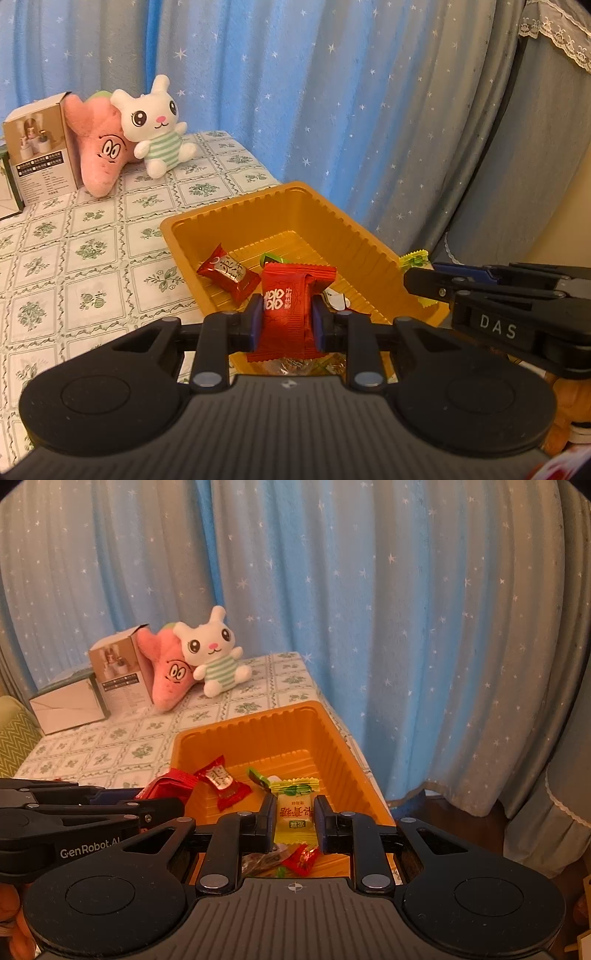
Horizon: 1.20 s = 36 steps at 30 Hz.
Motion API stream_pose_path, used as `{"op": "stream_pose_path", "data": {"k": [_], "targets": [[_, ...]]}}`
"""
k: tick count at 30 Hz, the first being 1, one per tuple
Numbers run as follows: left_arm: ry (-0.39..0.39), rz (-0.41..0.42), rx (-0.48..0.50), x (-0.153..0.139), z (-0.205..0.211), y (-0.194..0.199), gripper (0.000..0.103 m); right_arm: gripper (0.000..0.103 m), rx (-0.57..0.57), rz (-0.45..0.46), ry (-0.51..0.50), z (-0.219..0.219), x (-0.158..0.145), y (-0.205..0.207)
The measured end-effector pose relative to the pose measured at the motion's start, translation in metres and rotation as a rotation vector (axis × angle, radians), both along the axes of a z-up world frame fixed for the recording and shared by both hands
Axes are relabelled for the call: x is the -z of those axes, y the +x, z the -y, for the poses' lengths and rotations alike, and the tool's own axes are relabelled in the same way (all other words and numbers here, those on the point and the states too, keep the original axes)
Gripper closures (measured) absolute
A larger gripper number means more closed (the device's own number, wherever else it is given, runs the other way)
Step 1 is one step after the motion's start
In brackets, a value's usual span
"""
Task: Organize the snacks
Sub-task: 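Lower the red packet and yellow candy into the orange tray with both tools, then open the left tool over the tray while the right tool releases the yellow candy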
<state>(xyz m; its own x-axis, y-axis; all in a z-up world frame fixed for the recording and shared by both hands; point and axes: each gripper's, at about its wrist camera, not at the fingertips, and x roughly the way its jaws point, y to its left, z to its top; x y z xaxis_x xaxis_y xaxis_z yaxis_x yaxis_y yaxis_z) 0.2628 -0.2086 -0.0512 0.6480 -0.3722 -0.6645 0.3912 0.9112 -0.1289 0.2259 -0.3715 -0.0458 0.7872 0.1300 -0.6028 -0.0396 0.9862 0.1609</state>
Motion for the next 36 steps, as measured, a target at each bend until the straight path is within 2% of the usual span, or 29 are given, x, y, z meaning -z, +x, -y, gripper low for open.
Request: {"op": "stream_pose_path", "data": {"k": [5,10,12,13,14,28,36], "targets": [[0.007,-0.017,0.003,0.01,0.002,0.014,0.079,0.081,0.003,-0.015,0.001,0.003,0.007,0.012],[0.01,0.001,0.007,0.017,0.003,0.021,0.078,0.081,0.008,-0.022,0.005,0.005,0.01,0.02],[0.01,-0.005,0.01,0.019,0.003,0.024,0.07,0.081,0.01,-0.023,0.007,0.006,0.012,0.02],[0.016,-0.002,0.004,0.018,0.002,0.023,0.063,0.081,0.011,-0.023,0.008,0.006,0.012,0.02],[0.015,0.004,-0.001,0.017,0.001,0.022,0.062,0.081,0.011,-0.022,0.009,0.005,0.012,0.02],[0.023,0.001,-0.074,0.013,-0.04,-0.001,0.062,0.081,0.002,-0.025,0.042,-0.002,0.009,0.02],[0.026,0.004,-0.101,0.014,-0.054,-0.008,0.062,0.081,-0.024,-0.039,0.082,-0.008,0.011,0.034]]}}
